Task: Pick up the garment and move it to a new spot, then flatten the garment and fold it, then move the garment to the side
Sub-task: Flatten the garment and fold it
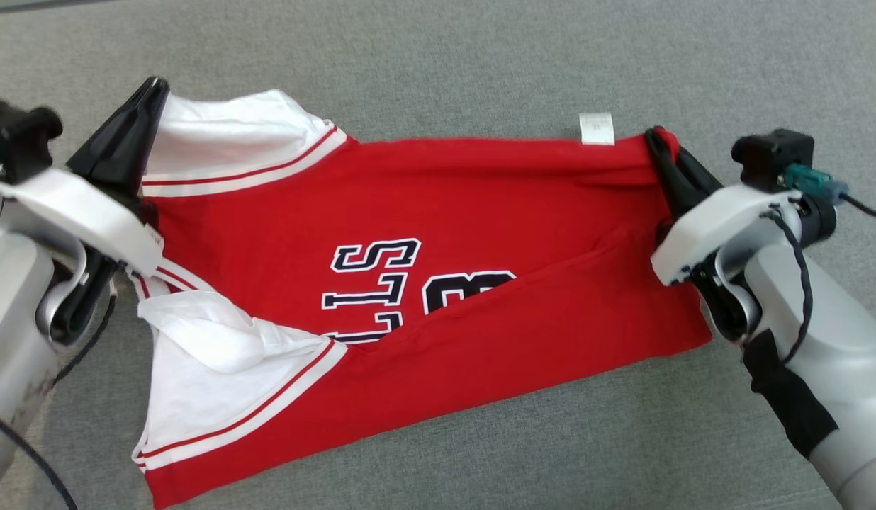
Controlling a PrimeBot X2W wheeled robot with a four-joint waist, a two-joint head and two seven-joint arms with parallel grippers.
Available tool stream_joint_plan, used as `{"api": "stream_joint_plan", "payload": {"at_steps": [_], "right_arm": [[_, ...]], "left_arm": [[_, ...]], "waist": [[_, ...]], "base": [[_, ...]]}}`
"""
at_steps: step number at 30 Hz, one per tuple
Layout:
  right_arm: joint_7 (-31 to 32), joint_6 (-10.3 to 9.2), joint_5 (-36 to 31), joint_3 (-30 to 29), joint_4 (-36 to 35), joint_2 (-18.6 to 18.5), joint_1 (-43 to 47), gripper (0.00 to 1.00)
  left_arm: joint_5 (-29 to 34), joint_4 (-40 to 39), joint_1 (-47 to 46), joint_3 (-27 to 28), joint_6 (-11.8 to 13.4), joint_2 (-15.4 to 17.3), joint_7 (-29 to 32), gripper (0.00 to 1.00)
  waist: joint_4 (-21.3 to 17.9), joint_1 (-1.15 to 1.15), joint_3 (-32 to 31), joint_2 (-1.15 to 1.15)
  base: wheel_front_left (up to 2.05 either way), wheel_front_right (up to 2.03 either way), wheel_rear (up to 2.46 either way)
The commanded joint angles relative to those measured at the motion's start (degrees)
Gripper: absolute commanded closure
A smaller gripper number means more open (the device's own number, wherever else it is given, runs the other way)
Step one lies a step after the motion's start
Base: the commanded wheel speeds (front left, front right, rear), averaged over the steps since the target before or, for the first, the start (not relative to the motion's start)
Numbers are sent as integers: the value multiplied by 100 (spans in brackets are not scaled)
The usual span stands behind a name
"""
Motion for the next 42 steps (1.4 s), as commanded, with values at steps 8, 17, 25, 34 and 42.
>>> {"api": "stream_joint_plan", "payload": {"at_steps": [8, 17, 25, 34, 42], "right_arm": [[-30, -1, 424, 161, -603, -444, 683, 100], [-30, -1, 642, 185, -936, -778, 1107, 100], [-30, -2, 803, 487, -1178, -1068, 1359, 100], [-30, -2, 1375, 1029, -1335, -1491, 1498, 100], [-30, -2, 1818, 1192, -1545, -1679, 1648, 100]], "left_arm": [[-188, -1436, 1268, 183, 74, 459, -48, 100], [-116, -2874, 2474, 657, 305, 558, -45, 100], [-233, -3033, 3120, 436, 221, 424, -45, 100], [-365, -2672, 3398, 303, 131, 45, -46, 100], [-268, -2126, 3484, 232, 83, -222, -40, 100]], "waist": [[190, 0, -369, 0], [486, 0, -625, 0], [622, 0, -699, 0], [724, 0, -729, 0], [819, 0, -776, 0]], "base": [[0, 0, 0], [0, 0, 0], [0, 0, 0], [0, 0, 0], [0, 0, 0]]}}
